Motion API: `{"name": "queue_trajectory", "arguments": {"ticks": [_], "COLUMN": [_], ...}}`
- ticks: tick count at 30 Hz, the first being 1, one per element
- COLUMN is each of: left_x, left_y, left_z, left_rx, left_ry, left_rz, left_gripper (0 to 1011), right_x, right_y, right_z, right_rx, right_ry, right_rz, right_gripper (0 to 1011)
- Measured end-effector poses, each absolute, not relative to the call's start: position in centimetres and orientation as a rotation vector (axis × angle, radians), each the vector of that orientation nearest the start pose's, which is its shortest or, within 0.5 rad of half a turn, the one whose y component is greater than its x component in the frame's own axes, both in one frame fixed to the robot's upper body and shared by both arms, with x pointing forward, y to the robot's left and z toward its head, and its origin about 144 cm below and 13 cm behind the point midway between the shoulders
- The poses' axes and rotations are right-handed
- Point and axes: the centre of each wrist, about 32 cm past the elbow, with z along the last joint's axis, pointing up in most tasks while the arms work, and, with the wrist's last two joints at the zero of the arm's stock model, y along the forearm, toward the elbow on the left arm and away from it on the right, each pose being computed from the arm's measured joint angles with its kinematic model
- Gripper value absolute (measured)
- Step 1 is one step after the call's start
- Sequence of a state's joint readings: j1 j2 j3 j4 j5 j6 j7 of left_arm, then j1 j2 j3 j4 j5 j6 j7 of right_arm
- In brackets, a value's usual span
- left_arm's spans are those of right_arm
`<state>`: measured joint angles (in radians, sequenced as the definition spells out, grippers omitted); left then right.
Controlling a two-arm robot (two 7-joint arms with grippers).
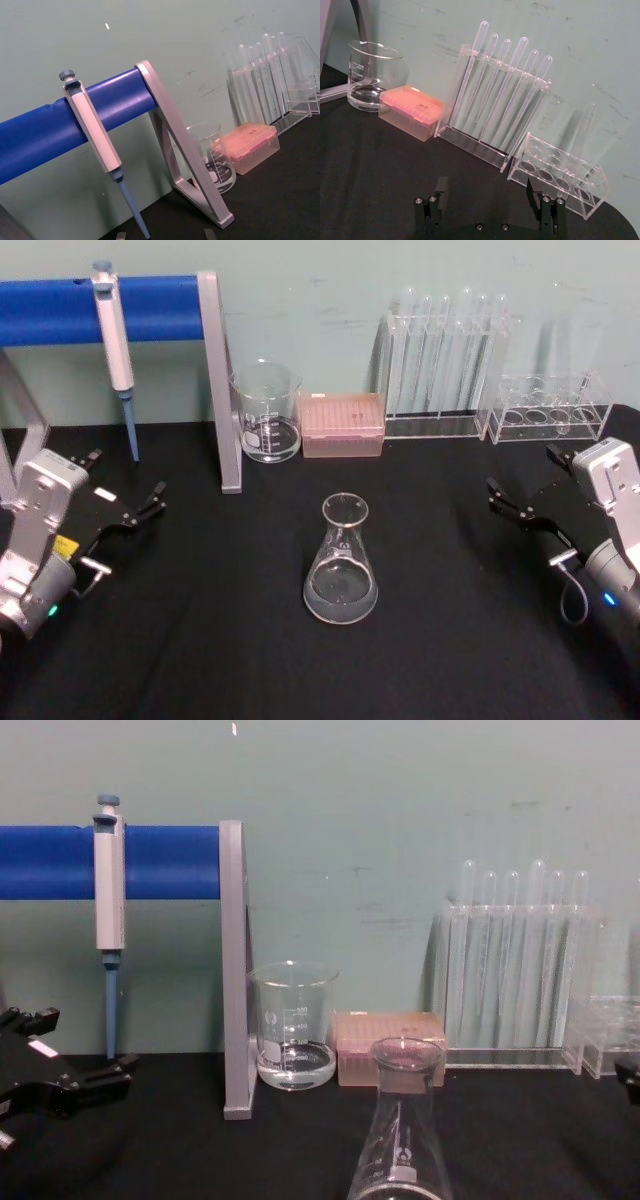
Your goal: Grasp the erlenmeyer flask with one hand, shake it three times, then place it back.
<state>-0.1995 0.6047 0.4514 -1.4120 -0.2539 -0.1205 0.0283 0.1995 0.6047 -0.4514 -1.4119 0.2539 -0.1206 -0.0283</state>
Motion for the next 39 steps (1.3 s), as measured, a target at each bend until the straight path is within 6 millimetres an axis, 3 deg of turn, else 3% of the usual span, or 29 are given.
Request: {"name": "queue_trajectory", "arguments": {"ticks": [16, 30, 39], "left_x": [48.9, 48.9, 48.9], "left_y": [31.0, 31.0, 31.0], "left_z": [114.0, 114.0, 114.0], "left_rx": [0.304, 0.304, 0.304], "left_ry": [-0.285, -0.285, -0.285], "left_rz": [1.248, 1.248, 1.248], "left_gripper": [1001, 1001, 1001], "right_x": [48.3, 46.1, 45.6], "right_y": [-31.2, -31.8, -30.3], "right_z": [114.1, 114.7, 114.8], "right_rx": [-0.275, -0.159, -0.119], "right_ry": [-0.249, -0.074, -0.025], "right_rz": [-1.206, -0.933, -0.815], "right_gripper": [1003, 1003, 1003]}}
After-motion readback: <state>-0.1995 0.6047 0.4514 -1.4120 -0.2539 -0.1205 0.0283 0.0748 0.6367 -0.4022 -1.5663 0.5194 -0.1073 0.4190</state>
